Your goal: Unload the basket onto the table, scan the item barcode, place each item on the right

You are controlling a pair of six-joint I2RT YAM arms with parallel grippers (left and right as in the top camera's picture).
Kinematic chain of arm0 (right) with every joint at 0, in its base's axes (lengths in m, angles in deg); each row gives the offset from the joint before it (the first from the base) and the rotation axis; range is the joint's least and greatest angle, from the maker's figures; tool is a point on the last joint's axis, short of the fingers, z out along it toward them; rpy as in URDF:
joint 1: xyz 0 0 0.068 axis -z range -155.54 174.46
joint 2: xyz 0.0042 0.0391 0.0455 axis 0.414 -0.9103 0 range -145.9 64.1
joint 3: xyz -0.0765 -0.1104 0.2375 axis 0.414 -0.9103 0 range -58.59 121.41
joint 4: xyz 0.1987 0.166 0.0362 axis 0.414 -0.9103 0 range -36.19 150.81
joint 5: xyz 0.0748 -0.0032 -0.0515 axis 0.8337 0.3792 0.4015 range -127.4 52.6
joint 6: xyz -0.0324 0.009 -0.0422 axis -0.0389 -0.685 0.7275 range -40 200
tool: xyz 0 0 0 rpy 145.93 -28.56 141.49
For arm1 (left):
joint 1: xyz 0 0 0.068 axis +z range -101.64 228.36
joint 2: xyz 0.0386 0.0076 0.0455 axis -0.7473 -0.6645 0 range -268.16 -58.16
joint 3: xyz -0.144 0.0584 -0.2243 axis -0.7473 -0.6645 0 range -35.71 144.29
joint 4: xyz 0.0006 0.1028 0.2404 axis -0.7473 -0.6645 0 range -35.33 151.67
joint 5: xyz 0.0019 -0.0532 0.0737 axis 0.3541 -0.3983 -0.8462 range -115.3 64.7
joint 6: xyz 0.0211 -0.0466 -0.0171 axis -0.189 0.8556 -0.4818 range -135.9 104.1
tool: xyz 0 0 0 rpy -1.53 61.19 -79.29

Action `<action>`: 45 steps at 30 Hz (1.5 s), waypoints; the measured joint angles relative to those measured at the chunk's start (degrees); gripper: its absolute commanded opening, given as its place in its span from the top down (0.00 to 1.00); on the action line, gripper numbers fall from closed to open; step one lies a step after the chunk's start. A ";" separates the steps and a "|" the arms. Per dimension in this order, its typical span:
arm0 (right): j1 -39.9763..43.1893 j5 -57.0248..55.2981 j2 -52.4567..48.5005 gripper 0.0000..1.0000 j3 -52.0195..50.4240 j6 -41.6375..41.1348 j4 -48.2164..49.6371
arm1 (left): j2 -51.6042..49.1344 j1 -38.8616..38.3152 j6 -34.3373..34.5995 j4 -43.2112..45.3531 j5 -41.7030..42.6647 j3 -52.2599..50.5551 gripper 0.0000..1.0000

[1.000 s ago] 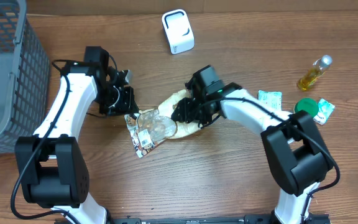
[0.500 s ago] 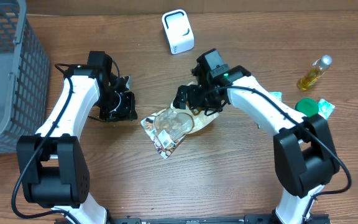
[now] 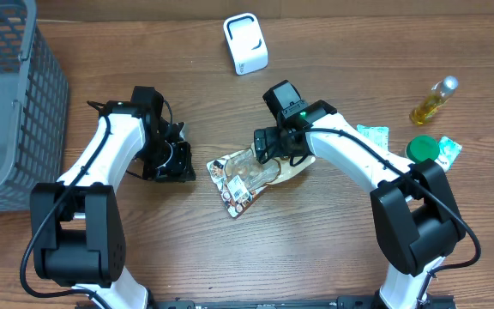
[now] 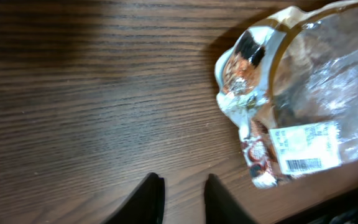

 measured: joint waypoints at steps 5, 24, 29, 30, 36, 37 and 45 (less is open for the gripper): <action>0.00 0.37 0.00 0.00 0.00 2.05 0.22 | 0.00 0.00 0.20 0.02 3.74 -0.02 0.62; -3.80 7.15 0.00 0.00 -0.61 -18.53 10.43 | 0.00 -1.62 3.63 2.16 13.03 -0.02 0.60; -7.82 1.51 -0.02 0.00 -1.11 -21.84 12.26 | 0.00 -3.28 4.90 3.45 12.52 -0.22 0.63; -8.61 0.20 -0.02 0.00 -1.14 -22.49 12.22 | 0.00 -3.96 5.68 3.98 11.89 -0.48 0.63; -10.45 -3.89 -0.02 0.00 -1.14 -23.96 12.20 | 0.00 -7.48 9.09 8.24 8.41 -4.31 0.73; -10.43 -4.39 -0.02 0.00 -1.14 -24.00 12.11 | 0.00 -7.74 9.38 8.90 8.17 -4.87 0.75; -10.10 -15.02 -0.02 0.00 -1.22 -21.79 5.57 | 0.00 -7.93 11.19 9.25 6.16 -5.70 0.71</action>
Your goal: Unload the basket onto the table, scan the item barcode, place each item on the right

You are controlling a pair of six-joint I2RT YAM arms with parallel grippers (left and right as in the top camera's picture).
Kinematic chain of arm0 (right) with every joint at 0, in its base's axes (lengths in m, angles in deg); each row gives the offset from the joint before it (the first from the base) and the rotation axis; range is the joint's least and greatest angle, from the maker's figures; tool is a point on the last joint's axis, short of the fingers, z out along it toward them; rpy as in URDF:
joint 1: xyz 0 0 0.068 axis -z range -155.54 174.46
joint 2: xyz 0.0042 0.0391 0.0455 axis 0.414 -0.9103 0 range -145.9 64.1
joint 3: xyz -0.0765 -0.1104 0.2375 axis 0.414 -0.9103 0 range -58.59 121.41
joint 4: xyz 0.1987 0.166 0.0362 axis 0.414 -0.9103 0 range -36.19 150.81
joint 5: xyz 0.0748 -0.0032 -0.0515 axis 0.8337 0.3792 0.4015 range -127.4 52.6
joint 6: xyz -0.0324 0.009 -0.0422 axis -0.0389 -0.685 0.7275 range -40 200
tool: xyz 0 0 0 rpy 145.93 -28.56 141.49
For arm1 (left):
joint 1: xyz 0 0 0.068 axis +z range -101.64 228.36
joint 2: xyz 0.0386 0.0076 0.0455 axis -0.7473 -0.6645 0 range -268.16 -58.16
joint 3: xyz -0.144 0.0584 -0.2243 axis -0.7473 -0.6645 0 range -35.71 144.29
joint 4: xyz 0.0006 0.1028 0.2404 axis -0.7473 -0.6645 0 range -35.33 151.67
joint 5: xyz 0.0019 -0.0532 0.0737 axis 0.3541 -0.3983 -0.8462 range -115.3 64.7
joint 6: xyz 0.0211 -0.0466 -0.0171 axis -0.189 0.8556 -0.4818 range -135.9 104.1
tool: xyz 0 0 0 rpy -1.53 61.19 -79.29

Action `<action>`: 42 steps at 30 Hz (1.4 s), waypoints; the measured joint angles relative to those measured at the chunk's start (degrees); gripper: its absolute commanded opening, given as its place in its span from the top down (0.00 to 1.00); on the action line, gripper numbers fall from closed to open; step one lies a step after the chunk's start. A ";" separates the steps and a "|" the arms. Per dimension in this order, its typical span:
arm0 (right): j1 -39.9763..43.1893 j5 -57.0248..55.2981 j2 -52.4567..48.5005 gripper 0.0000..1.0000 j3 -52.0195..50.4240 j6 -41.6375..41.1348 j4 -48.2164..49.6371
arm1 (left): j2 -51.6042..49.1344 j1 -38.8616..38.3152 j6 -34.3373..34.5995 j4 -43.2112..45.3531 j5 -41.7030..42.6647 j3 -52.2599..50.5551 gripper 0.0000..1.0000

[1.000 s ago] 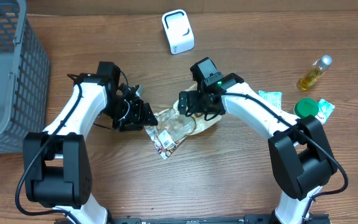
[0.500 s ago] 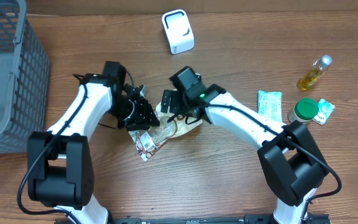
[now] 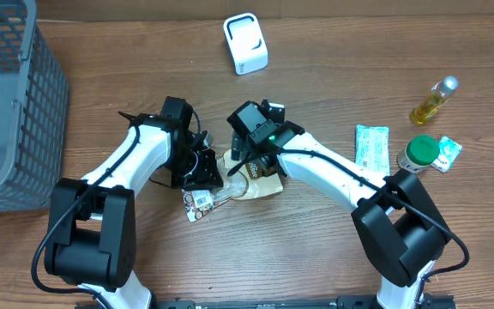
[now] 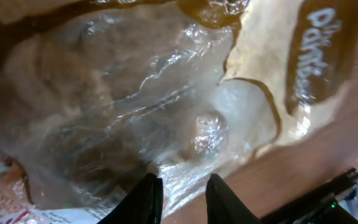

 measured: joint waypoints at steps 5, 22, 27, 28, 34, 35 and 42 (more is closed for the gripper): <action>0.37 -4.74 0.00 0.00 0.00 4.66 -2.51 | 0.02 -0.02 0.37 0.00 -2.40 0.00 0.70; 5.42 28.24 0.00 0.00 0.00 21.53 1.07 | 0.00 0.09 -5.57 -4.59 -1.53 1.79 0.65; 8.81 34.93 0.00 0.00 0.00 23.02 -0.61 | -0.07 0.09 -7.72 -10.21 -1.44 9.29 0.59; 9.11 35.45 0.00 0.00 0.00 23.21 -0.74 | -0.07 0.09 -7.89 -10.99 -1.79 10.40 0.58; 9.90 37.40 0.00 0.00 -0.79 23.80 -1.42 | -0.07 0.09 -8.09 -14.51 -9.38 12.28 0.58; 9.92 37.57 0.00 0.00 -1.05 23.80 -1.38 | -0.07 0.09 -8.09 -14.67 -10.43 12.22 0.58; 9.94 38.97 0.00 0.00 -3.32 23.85 1.07 | -0.07 0.13 -8.07 -13.92 -15.82 10.82 0.59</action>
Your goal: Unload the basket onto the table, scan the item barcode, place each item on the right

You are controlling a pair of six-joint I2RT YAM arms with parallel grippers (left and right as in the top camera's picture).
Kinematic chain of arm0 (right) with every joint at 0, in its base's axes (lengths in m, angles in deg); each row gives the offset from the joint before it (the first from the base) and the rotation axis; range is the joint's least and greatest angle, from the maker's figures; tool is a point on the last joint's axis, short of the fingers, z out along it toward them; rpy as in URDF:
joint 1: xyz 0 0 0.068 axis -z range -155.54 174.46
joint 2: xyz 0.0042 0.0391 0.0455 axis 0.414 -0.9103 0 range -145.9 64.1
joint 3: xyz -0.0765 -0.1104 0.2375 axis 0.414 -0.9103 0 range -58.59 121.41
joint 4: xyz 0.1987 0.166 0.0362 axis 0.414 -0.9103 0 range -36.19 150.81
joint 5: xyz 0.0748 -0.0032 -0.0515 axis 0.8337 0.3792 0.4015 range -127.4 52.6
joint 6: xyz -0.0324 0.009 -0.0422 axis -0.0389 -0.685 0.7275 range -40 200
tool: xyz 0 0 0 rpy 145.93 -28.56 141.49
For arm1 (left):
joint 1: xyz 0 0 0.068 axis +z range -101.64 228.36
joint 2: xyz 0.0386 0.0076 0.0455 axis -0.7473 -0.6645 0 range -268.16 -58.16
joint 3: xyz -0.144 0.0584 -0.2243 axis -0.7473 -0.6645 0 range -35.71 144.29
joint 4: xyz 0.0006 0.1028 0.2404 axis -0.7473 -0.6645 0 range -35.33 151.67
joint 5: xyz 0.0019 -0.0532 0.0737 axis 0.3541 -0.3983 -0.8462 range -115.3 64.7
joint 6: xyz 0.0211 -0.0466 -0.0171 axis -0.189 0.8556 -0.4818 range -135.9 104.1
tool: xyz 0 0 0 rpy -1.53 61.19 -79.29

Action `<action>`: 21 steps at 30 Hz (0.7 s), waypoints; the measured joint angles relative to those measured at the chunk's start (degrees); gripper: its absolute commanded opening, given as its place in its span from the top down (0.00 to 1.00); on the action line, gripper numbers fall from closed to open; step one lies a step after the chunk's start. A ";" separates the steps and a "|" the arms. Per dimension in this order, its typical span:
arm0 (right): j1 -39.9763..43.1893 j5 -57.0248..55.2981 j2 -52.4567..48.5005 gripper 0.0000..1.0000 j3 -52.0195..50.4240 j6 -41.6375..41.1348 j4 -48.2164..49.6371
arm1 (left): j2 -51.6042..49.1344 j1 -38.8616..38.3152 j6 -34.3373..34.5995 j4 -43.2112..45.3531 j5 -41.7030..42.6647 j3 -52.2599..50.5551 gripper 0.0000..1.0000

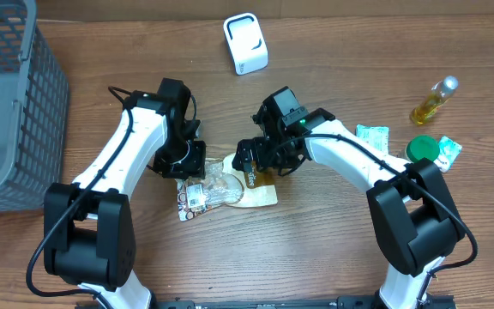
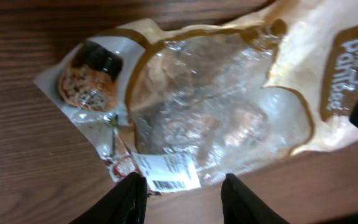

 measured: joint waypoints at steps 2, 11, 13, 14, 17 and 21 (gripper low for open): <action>0.04 0.57 0.00 0.00 -0.90 -0.02 0.44 | 0.00 0.00 0.00 0.70 -0.55 -0.66 0.60; 0.11 2.40 0.00 0.00 -1.86 -0.04 1.07 | -0.02 0.00 -0.04 6.47 -1.25 -6.95 0.57; 0.11 2.73 0.00 0.00 -1.95 -0.07 1.33 | -0.02 0.00 0.02 7.78 -1.22 -8.26 0.57; 0.11 3.08 0.00 0.00 -2.25 -0.13 1.95 | -0.02 0.00 0.24 8.52 -1.20 -8.92 0.57; 0.11 3.63 0.00 0.00 -3.85 -1.31 4.39 | -0.02 0.00 0.85 10.12 -0.96 -9.97 0.57; 0.26 6.54 0.59 0.01 -7.78 -4.31 11.67 | 0.44 0.00 1.07 11.72 -0.33 -11.08 0.58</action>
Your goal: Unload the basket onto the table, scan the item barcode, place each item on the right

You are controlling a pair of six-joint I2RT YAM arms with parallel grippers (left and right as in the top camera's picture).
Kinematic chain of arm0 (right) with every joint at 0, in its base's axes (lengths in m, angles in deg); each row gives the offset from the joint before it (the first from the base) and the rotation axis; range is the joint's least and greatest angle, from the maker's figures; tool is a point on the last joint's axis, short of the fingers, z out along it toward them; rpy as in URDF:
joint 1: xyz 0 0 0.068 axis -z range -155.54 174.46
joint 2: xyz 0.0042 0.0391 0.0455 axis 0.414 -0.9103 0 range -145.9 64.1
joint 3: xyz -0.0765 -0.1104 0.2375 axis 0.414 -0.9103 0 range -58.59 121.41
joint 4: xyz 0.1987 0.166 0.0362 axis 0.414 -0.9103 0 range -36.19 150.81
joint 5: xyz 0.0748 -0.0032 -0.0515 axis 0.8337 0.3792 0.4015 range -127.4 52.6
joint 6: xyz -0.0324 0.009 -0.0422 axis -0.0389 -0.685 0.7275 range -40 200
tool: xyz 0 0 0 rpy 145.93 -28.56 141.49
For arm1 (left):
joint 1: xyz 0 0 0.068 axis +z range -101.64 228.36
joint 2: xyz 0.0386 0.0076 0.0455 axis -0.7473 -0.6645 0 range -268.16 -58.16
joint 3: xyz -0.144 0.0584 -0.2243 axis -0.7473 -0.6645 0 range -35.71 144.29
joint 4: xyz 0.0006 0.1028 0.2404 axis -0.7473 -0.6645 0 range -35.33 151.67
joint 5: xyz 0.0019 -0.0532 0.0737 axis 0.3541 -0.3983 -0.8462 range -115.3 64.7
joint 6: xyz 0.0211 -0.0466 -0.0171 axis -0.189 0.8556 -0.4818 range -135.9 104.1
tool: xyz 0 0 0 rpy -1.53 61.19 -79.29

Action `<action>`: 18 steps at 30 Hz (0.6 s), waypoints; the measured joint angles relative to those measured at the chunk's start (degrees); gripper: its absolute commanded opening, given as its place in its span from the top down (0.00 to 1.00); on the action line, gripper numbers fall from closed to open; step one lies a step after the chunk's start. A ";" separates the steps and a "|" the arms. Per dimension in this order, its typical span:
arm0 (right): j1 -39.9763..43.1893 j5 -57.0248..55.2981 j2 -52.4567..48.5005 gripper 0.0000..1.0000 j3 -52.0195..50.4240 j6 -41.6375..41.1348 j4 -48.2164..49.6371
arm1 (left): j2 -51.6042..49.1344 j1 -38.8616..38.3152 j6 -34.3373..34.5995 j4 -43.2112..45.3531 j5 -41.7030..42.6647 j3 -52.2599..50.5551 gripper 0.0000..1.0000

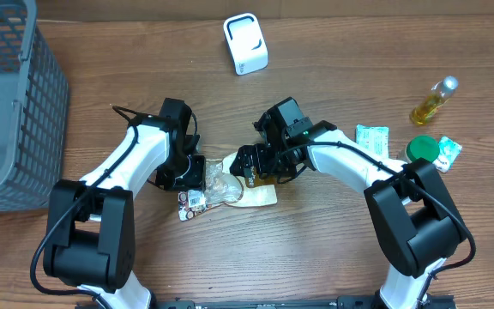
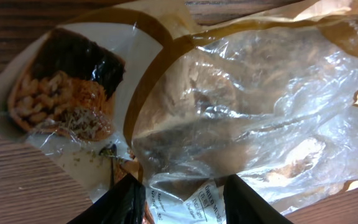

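The item is a clear and tan bag of dried food lying on the table, with a white barcode label at its left end. The left wrist view is filled by the bag and its printed picture panel. My left gripper is open close over the bag, its fingers on either side of the label. My right gripper is at the bag's right, tan end; its jaws are hidden. The white scanner stands at the back.
A grey mesh basket fills the far left. At the right are a small oil bottle, a green lid and teal packets.
My left gripper has come down closer to the bag, which now fills its view, and its fingers straddle the label. The bag and my right gripper have barely shifted.
First the bag lay at the centre under my right gripper, with my left gripper apart on bare wood, jaws narrow. Then the bag was further left with both grippers on it. Later it lay flat, label at the left, left jaws wider above it, and now close over it.
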 measured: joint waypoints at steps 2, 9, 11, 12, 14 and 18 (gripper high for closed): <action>0.04 2.05 0.09 0.03 -1.29 -0.85 3.23 | 0.28 0.00 0.26 0.39 -0.02 -0.50 0.58; 0.00 6.08 0.07 0.11 -3.45 -4.02 6.47 | 0.74 0.00 1.53 0.90 -0.22 -1.18 0.59; -0.09 6.08 0.07 0.12 -3.85 -4.92 7.58 | 0.74 0.00 1.55 0.92 -0.20 -1.20 0.59; -0.22 6.05 0.07 0.14 -4.02 -5.29 8.31 | 0.74 0.00 1.55 0.94 -0.20 -1.22 0.60; -0.87 5.84 0.00 0.18 -4.22 -5.86 9.31 | 0.74 0.00 1.55 0.96 -0.20 -1.22 0.60; -3.13 5.33 -0.22 0.27 -4.72 -6.60 11.43 | 0.74 0.00 1.55 0.98 -0.17 -1.25 0.62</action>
